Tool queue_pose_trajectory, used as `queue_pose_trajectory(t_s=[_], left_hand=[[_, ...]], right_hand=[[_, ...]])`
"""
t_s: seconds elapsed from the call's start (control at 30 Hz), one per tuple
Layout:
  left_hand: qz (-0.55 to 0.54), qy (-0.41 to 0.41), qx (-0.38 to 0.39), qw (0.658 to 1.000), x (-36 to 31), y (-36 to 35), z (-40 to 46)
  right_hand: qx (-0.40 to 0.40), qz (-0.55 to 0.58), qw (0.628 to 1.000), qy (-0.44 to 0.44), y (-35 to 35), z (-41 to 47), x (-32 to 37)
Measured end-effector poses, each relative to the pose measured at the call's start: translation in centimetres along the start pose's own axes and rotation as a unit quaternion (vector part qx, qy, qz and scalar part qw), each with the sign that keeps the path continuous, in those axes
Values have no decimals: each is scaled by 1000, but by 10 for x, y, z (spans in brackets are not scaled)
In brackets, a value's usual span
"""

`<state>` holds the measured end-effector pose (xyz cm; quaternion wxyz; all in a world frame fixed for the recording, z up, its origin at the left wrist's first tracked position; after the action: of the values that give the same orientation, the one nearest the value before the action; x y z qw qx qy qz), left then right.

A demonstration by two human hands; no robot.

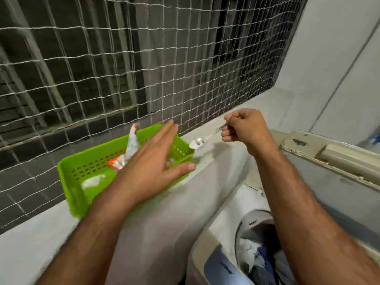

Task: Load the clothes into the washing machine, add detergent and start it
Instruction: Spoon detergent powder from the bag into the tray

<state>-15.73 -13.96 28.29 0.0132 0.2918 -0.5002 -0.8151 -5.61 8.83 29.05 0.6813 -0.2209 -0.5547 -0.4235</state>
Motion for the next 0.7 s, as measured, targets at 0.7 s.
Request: queue_pose_trajectory(t_s=[0.7], left_hand=[[-101, -101, 297, 944, -182, -296, 28]], right_hand=[[-363, -82, 919, -132, 311, -161, -153]])
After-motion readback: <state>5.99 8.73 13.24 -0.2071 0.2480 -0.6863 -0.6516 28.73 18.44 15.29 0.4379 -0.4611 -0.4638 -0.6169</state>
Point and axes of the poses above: each hand's wrist, its own z-axis towards the middle knuckle, its own y-axis out of the back of the hand, x = y × z, the point moved 2 cm from there along z, towards the middle knuckle, and after that the axes turned 9 degrees about y, right-handed, at the moved point
